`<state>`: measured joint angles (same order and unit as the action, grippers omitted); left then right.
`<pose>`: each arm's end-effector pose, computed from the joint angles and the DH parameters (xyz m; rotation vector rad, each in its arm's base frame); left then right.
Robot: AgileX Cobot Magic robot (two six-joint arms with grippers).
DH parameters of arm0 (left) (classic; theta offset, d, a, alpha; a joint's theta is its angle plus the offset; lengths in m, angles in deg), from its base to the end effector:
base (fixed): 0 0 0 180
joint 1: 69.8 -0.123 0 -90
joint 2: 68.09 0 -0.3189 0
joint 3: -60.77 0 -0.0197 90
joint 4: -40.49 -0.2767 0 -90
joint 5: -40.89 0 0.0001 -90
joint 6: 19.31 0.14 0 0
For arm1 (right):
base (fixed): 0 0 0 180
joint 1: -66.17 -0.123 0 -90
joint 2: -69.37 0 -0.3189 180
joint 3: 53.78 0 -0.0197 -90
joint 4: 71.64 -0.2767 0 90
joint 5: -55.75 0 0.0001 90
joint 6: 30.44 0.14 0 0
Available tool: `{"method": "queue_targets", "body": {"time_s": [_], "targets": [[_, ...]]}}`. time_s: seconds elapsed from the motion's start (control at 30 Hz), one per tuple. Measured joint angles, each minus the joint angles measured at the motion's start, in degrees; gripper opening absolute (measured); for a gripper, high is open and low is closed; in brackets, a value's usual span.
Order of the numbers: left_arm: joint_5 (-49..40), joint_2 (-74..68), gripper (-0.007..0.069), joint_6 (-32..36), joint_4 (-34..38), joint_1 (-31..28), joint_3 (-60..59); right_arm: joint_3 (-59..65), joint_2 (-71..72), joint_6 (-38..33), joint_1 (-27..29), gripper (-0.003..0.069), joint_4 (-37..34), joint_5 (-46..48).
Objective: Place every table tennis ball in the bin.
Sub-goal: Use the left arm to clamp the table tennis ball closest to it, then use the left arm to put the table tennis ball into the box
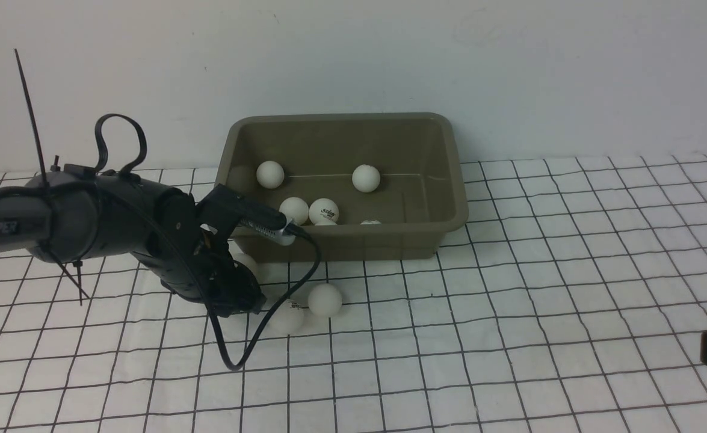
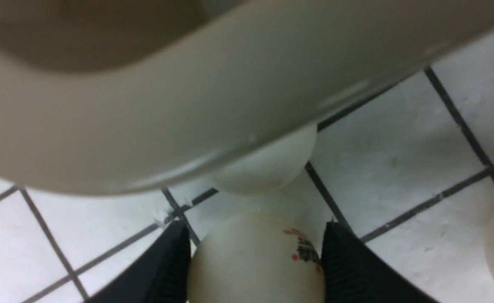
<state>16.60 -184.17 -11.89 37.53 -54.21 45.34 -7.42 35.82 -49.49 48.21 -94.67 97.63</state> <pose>0.4032 -0.1094 0.1131 0.5987 2.6515 0.0010 0.1037 0.0721 0.3006 -0.5128 2.0326 0.4497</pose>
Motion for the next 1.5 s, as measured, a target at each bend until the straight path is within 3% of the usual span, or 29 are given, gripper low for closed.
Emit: {"method": "queue_targets", "body": {"time_s": [0.33,0.5,0.83,1.17,1.5], "targets": [[-7.4,0.6,0.0352,-1.3,-4.0,-0.5,0.2,0.0,0.0,0.0,0.0,-0.001,0.0,-0.1],[-12.7,5.7,0.0352,-5.0,-8.2,-1.3,0.1,0.0,0.0,0.0,0.0,-0.001,0.0,-0.1],[-8.2,18.8,0.0352,-6.7,-7.9,-1.3,3.3,0.0,0.0,0.0,0.0,-0.001,0.0,-1.8],[-11.1,5.7,0.0352,-5.3,-2.6,-0.6,18.9,0.0,0.0,0.0,0.0,-0.001,0.0,-1.8],[-16.4,-8.1,0.0352,0.8,0.1,5.0,35.9,0.0,0.0,0.0,0.0,-0.001,0.0,-1.0]]}}
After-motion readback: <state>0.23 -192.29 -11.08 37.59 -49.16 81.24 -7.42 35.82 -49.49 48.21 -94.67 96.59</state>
